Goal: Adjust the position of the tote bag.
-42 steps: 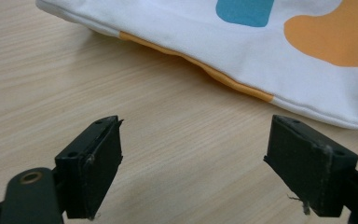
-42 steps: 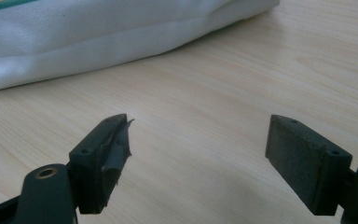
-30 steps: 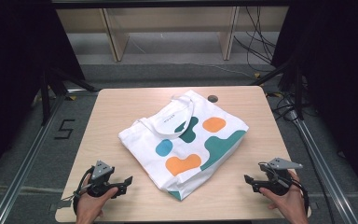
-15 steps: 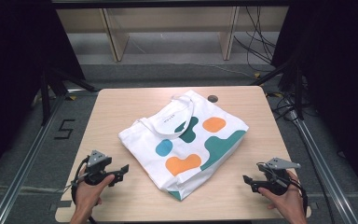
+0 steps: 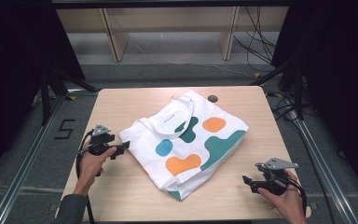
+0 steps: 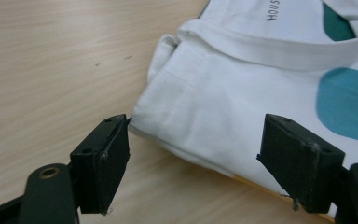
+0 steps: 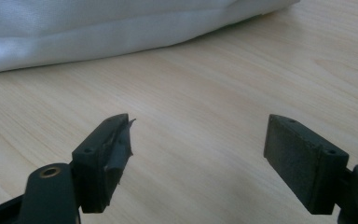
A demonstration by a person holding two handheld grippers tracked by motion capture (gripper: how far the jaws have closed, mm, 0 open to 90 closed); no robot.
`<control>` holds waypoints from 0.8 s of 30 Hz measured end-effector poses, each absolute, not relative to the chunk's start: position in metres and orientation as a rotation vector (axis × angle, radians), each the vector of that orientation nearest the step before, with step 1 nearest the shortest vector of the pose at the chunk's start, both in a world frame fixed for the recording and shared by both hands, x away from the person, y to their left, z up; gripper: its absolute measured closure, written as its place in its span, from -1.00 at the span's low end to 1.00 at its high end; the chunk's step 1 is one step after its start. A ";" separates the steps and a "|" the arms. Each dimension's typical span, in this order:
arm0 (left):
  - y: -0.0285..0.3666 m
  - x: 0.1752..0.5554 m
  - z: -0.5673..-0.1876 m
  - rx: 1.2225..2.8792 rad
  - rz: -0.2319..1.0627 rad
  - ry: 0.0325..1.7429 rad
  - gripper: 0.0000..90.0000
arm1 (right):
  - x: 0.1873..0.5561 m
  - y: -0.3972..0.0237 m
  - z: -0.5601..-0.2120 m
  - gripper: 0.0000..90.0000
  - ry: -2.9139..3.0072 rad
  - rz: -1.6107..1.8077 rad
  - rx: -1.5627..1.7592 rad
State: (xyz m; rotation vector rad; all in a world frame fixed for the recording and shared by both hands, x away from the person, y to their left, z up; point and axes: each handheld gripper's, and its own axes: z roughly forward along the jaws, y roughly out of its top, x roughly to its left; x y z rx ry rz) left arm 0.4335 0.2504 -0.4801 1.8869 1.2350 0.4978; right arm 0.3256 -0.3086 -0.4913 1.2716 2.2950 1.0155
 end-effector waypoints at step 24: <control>0.252 0.473 -0.494 1.985 0.444 1.229 0.69 | 0.326 -0.308 -0.493 -0.45 2.304 1.001 1.256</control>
